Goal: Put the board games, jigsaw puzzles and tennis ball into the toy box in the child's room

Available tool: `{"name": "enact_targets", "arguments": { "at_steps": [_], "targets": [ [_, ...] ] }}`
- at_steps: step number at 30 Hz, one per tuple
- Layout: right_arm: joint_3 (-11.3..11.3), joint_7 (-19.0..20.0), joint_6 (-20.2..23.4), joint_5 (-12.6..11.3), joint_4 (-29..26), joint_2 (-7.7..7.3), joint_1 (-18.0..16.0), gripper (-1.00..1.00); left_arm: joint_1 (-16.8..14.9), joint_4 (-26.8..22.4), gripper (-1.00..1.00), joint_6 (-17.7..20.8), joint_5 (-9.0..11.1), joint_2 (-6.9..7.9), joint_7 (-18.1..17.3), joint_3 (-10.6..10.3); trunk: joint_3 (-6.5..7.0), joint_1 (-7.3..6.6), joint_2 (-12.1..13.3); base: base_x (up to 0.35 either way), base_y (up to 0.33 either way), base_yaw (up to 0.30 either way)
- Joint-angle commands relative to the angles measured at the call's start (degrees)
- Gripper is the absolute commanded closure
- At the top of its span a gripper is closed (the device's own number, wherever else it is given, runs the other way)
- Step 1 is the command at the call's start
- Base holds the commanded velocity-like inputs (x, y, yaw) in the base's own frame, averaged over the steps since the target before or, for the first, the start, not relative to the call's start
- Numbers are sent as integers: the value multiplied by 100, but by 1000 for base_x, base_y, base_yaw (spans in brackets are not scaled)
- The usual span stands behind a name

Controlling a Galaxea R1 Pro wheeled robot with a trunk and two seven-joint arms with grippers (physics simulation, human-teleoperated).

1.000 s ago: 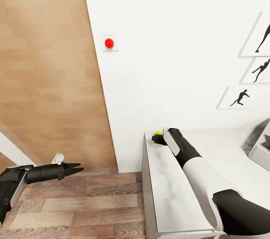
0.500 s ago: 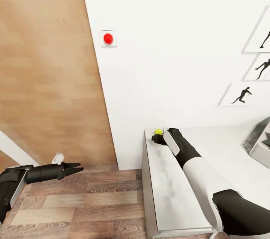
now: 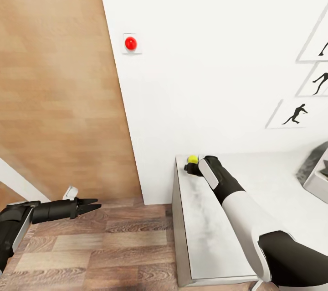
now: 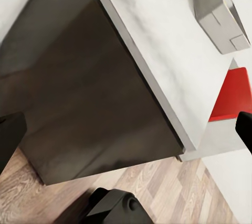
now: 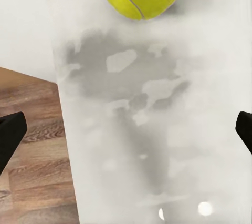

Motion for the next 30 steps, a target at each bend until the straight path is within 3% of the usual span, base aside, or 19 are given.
{"name": "enact_targets", "arguments": {
  "at_steps": [1, 12, 22, 30],
  "targets": [
    [21, -55, 11, -62, -27, -4, -5, -100, -4, -1, -100, 59, 8, 2, -17, 0, -11, 3, -11, 0, 0, 0],
    [-24, -46, 118, -78, -673, -11, -9, -100, -4, -1, -100, 54, 7, 2, -24, 0, -13, 3, -11, 0, 0, 0],
    [-60, -51, 510, -78, -873, -2, -219, -100, -4, -1, -100, 53, 7, 2, -23, 0, -13, 3, -11, 0, 0, 0],
    [-67, -51, 562, -78, -867, -7, -248, -100, -4, -1, -100, 53, 7, 2, -25, 0, -13, 3, -11, 0, 0, 0]
  ]
}}
